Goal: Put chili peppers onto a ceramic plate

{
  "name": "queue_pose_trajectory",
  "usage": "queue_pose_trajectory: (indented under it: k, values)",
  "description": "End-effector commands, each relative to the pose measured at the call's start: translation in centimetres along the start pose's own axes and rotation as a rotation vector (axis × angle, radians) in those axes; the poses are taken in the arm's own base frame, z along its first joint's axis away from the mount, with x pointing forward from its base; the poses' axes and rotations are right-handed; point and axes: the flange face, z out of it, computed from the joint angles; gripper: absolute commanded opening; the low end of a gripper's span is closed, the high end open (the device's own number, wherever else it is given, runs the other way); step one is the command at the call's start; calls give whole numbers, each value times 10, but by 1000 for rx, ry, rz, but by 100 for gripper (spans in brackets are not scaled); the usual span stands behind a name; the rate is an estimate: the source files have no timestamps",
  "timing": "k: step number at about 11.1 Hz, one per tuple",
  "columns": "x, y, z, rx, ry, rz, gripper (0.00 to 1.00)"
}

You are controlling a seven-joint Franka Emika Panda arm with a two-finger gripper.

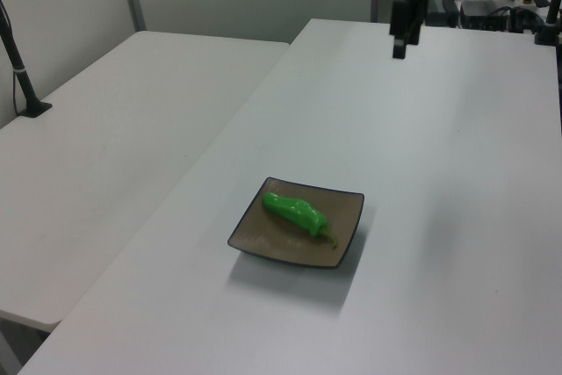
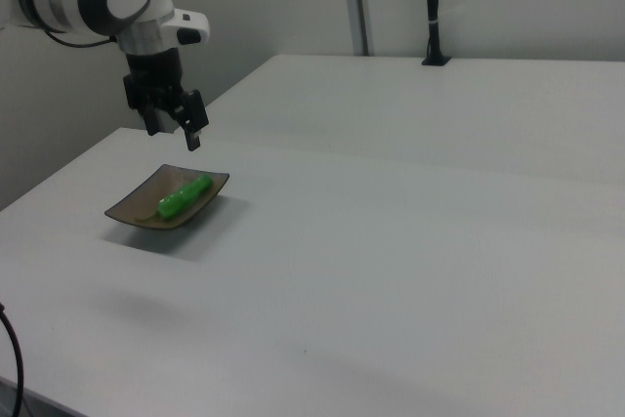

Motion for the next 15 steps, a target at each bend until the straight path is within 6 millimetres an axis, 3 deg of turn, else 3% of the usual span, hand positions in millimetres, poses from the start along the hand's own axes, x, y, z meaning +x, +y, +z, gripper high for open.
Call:
queue_pose_trajectory:
  k: [1, 5, 15]
  values:
    - [-10, 32, -9, -16, -4, 2, 100]
    - [-11, 49, -23, -43, 34, -125, 100]
    - [3, 50, -21, -72, 110, -133, 100]
